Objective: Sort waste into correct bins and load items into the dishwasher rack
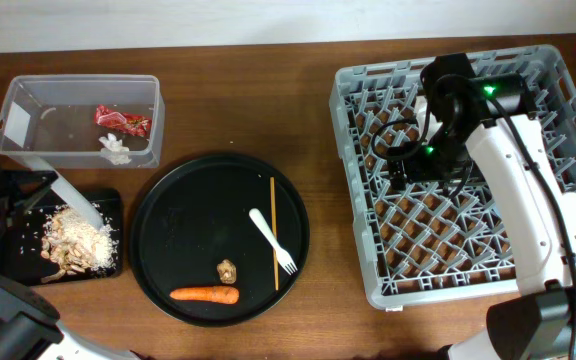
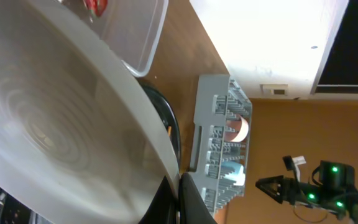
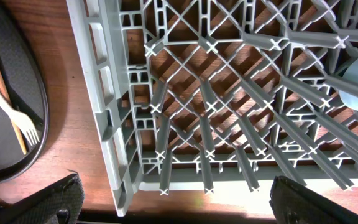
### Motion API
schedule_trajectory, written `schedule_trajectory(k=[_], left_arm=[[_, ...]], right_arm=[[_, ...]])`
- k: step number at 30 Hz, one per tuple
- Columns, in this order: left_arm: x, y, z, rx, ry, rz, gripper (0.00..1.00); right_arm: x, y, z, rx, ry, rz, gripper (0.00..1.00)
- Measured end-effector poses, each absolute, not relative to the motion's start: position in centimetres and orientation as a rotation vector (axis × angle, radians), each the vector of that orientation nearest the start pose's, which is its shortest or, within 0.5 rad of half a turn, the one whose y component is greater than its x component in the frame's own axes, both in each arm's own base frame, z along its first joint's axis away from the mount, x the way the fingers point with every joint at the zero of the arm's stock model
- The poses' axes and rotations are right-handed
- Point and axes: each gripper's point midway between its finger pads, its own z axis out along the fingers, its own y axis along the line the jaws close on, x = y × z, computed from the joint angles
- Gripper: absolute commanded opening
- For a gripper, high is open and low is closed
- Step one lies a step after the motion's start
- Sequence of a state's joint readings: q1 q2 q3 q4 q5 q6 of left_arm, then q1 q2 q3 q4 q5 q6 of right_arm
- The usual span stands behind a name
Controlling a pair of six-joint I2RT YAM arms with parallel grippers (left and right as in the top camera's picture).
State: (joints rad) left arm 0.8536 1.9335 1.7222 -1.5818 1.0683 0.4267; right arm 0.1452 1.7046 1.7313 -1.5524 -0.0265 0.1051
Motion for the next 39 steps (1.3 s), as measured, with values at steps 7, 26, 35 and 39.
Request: schedule_trajectory(k=[7, 26, 35, 39], left_arm=[[32.9, 14.6, 21.7, -0.659, 2.276, -1.298, 0.00], [35.0, -7.7, 22.1, 0.225, 2.751, -0.944, 0.00], [33.2, -18.3, 13.7, 0.386, 3.005, -0.434, 0.00], [31.5, -20.1, 8.0, 0.415, 3.152, -0.237, 0.01]], right_arm=[[30.6, 4.9, 19.6, -0.062, 3.100, 0.050, 0.99], [30.4, 4.9, 19.6, -0.064, 3.106, 0.048, 0.99], [30.4, 4.9, 19.6, -0.063, 3.107, 0.048, 0.99], [30.3, 4.9, 19.6, -0.064, 3.110, 0.047, 0.99]])
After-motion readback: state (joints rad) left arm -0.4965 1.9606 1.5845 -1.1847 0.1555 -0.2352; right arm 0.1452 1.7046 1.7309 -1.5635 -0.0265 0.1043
